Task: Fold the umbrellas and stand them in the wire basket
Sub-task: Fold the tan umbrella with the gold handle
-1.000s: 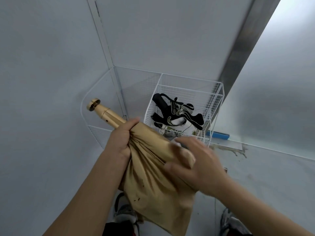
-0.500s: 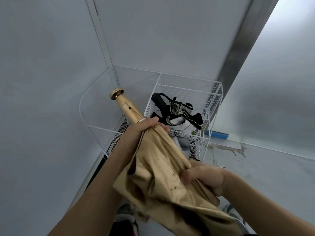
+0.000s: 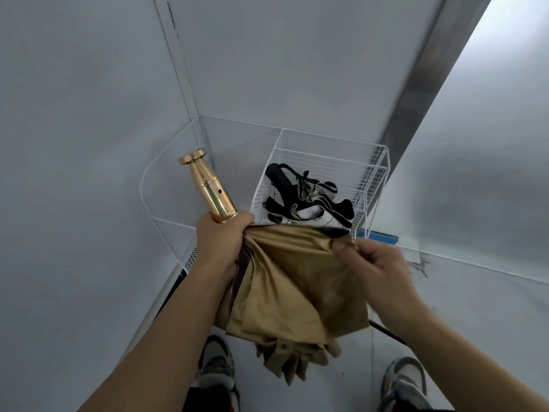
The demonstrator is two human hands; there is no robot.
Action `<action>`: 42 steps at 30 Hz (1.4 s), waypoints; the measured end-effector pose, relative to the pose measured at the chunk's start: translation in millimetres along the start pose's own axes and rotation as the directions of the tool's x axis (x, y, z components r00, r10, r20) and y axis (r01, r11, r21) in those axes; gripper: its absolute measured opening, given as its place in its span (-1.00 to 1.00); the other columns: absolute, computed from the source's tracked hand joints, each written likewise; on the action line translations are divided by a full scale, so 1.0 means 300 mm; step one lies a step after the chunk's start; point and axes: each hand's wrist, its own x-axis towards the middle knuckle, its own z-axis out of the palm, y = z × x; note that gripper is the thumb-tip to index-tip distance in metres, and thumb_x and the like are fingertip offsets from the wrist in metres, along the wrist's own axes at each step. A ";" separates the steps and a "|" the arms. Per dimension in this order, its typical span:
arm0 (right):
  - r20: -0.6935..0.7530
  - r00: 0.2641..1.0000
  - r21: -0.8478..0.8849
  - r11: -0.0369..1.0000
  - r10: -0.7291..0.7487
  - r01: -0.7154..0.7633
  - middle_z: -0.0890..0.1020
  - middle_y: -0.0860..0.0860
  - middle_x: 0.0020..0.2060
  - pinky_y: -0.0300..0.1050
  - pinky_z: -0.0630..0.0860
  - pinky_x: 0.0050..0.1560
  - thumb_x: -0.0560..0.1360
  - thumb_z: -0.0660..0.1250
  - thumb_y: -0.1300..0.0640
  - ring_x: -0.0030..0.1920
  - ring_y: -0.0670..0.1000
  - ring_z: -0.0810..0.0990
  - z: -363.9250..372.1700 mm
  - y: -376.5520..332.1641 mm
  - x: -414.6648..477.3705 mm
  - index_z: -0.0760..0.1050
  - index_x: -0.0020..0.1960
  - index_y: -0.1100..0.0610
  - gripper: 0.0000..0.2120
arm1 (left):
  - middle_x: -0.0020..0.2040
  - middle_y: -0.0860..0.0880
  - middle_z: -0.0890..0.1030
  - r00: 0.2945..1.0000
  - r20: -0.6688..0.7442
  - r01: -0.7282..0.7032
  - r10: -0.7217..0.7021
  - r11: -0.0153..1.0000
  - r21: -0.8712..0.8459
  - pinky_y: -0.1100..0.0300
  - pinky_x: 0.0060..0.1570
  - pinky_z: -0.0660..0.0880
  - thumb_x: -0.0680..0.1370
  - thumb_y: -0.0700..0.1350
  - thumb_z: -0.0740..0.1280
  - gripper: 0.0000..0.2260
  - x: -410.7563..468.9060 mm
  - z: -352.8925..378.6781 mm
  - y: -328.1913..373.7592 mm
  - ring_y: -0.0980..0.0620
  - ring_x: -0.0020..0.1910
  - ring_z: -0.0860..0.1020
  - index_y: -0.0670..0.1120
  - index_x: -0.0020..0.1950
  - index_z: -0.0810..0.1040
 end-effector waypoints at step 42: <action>0.185 0.906 -0.075 0.925 0.380 -0.372 0.59 0.07 -0.38 -0.12 0.46 -0.29 0.44 0.34 -0.27 -0.39 0.05 0.54 -0.033 0.066 0.075 0.58 -0.23 0.29 -0.44 | -0.43 -0.04 0.48 0.926 0.286 0.339 -0.246 0.876 -0.343 0.29 -0.45 0.52 0.54 -0.15 0.36 -0.77 -0.011 -0.036 0.057 0.08 -0.49 0.50 -0.08 -0.29 0.41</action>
